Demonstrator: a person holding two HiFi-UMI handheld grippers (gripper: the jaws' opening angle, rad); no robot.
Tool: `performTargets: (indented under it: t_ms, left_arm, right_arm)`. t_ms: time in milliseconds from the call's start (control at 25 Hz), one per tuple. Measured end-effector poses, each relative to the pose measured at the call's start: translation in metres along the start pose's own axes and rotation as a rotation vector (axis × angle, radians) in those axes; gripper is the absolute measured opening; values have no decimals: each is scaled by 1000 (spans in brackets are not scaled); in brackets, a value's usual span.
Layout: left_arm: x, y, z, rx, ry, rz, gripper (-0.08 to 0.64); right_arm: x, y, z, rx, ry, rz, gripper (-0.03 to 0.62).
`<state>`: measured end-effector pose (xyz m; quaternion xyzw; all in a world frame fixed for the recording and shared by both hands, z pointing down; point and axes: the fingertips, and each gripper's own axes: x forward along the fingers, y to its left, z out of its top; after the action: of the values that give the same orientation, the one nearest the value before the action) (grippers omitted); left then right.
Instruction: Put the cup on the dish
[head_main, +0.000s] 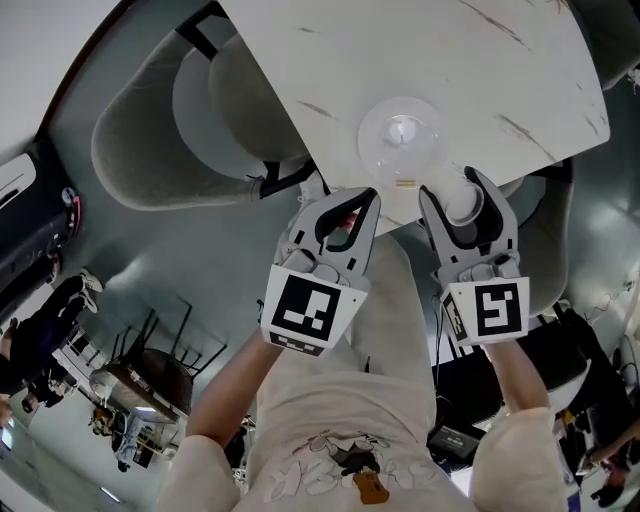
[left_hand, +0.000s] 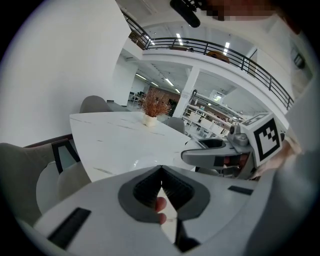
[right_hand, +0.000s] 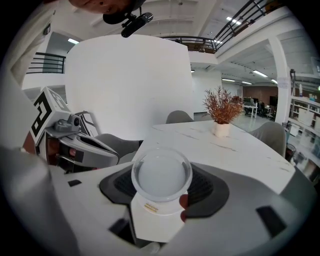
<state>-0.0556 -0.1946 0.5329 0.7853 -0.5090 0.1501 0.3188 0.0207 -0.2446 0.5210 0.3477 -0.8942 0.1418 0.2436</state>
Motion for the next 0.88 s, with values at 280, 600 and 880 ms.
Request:
performTargets:
  t_ms: [280, 600, 880]
  left_arm:
    - [19, 14, -8, 4, -2, 9, 3]
    - [30, 18, -13, 28, 11, 13, 3]
    - [38, 24, -23, 69, 34, 24, 3]
  right_arm:
    - [15, -2, -15, 13, 24, 7, 264]
    - [30, -6, -24, -14, 46, -14, 264]
    - [47, -4, -37, -27, 84, -11, 264]
